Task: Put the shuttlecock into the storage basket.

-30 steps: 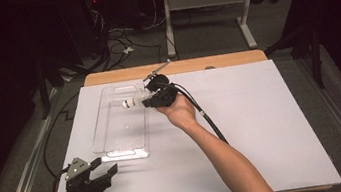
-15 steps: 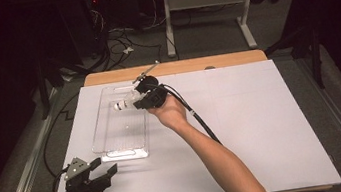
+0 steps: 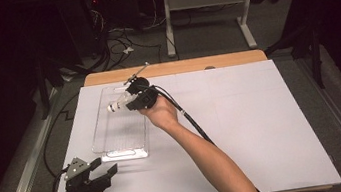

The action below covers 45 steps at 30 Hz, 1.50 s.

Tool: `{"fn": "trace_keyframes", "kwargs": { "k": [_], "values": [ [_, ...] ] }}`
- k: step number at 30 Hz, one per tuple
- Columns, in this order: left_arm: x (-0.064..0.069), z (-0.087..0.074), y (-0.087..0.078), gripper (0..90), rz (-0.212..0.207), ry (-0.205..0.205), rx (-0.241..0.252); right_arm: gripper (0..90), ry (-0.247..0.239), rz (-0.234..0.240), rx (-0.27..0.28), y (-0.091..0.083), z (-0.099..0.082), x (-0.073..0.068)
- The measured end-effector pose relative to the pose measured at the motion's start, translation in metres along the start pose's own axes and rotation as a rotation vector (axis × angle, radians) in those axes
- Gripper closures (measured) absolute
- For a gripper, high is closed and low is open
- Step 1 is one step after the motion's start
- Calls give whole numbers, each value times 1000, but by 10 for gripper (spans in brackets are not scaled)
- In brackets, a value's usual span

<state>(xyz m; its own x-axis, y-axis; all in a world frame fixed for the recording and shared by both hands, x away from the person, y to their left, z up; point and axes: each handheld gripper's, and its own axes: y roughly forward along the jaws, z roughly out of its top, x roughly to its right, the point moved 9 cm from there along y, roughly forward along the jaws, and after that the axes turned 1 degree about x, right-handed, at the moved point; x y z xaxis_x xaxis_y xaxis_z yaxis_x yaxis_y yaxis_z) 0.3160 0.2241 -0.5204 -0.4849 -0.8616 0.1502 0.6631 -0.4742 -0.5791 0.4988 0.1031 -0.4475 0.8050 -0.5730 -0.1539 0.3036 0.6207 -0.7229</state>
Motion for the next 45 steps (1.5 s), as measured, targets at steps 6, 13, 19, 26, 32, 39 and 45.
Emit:
{"fn": "trace_keyframes", "kwargs": {
  "k": [6,13,19,26,32,39,45],
  "values": [
    [0,0,0,338,0,0,1,883,5,3,-10,10,1,0],
    [0,0,0,340,1,-4,1,881,3,-1,-24,15,1,1],
    [2,0,-1,340,2,4,4,879,-4,-5,-39,22,-1,0],
    [2,0,-1,342,1,0,6,878,-3,-1,-54,31,-2,0],
    [3,0,-1,343,-3,-3,5,873,4,8,-70,38,-3,0],
    [1,-2,-1,343,16,-5,-4,872,-17,4,-96,39,3,2],
    [3,-2,-1,344,19,7,-9,871,-22,-1,-95,35,6,2]
  ]
}}
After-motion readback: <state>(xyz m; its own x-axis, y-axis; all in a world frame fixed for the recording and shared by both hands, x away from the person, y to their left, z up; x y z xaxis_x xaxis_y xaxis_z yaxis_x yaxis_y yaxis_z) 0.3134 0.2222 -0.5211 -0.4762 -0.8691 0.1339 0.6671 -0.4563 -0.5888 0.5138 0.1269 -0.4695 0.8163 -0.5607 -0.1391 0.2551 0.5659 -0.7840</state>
